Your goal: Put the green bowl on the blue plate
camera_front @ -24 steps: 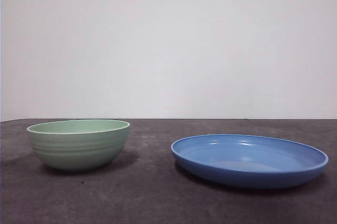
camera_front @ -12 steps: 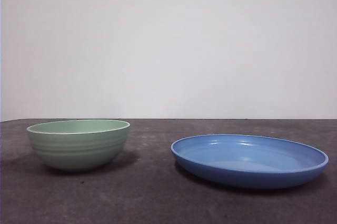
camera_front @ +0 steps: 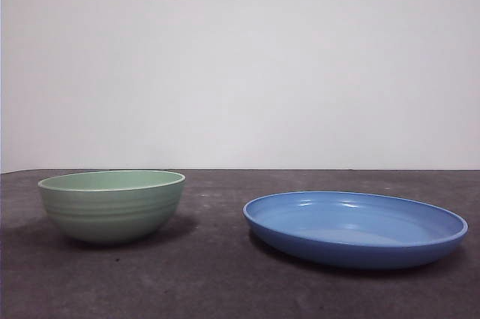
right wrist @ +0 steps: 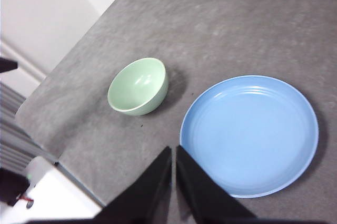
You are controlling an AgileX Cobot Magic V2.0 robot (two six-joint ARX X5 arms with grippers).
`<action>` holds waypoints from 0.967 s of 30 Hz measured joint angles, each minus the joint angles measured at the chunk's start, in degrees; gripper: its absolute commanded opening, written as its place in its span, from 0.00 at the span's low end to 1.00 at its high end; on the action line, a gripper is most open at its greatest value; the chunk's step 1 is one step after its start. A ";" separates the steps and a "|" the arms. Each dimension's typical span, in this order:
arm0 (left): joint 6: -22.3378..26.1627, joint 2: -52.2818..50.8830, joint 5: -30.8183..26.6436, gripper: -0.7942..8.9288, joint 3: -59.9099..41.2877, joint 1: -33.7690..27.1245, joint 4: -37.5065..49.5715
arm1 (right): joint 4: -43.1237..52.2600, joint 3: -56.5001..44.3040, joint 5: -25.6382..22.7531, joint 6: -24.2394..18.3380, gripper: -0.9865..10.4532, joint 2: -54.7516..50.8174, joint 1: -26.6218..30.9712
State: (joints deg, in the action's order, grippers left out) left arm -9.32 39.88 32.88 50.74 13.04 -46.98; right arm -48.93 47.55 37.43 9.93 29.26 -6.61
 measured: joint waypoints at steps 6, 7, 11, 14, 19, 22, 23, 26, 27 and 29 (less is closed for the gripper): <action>0.85 -0.17 0.00 0.11 0.00 0.00 -0.13 | -0.02 0.04 0.04 -0.76 0.10 -0.02 -0.31; 1.05 -0.17 0.00 0.12 0.00 0.00 -0.13 | -0.02 0.04 0.02 -0.76 0.11 -0.02 -0.31; 1.36 -0.13 0.00 0.34 0.00 0.00 -0.17 | -0.02 0.04 0.04 -1.01 0.36 -0.02 -0.31; 1.55 -0.13 0.00 0.57 0.00 0.00 -0.17 | -0.02 0.04 0.02 -1.09 0.56 -0.02 -0.31; 1.99 -0.13 0.00 0.70 0.00 0.00 -0.17 | -0.11 0.04 0.00 -1.09 0.62 -0.02 -0.31; 2.36 -0.09 -0.48 0.70 0.00 0.00 -0.15 | -0.11 0.04 0.02 -1.11 0.62 -0.02 -0.31; 2.36 0.00 -1.31 0.70 0.00 0.00 -0.15 | -0.11 0.04 0.02 -1.11 0.62 -0.02 -0.31; 2.38 0.81 -4.35 0.70 0.00 0.00 -0.17 | -0.09 0.04 0.04 -1.11 0.62 -0.02 -0.31; 2.38 1.29 -5.84 0.70 0.00 0.00 -0.17 | -0.11 0.04 0.02 -1.11 0.62 -0.02 -0.31; 2.38 2.58 -8.66 0.70 0.02 0.00 -0.17 | -0.11 0.04 0.02 -1.11 0.62 -0.02 -0.31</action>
State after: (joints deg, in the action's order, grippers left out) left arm -6.94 42.46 24.23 50.76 13.04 -47.16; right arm -49.04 47.59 37.45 8.82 29.23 -6.92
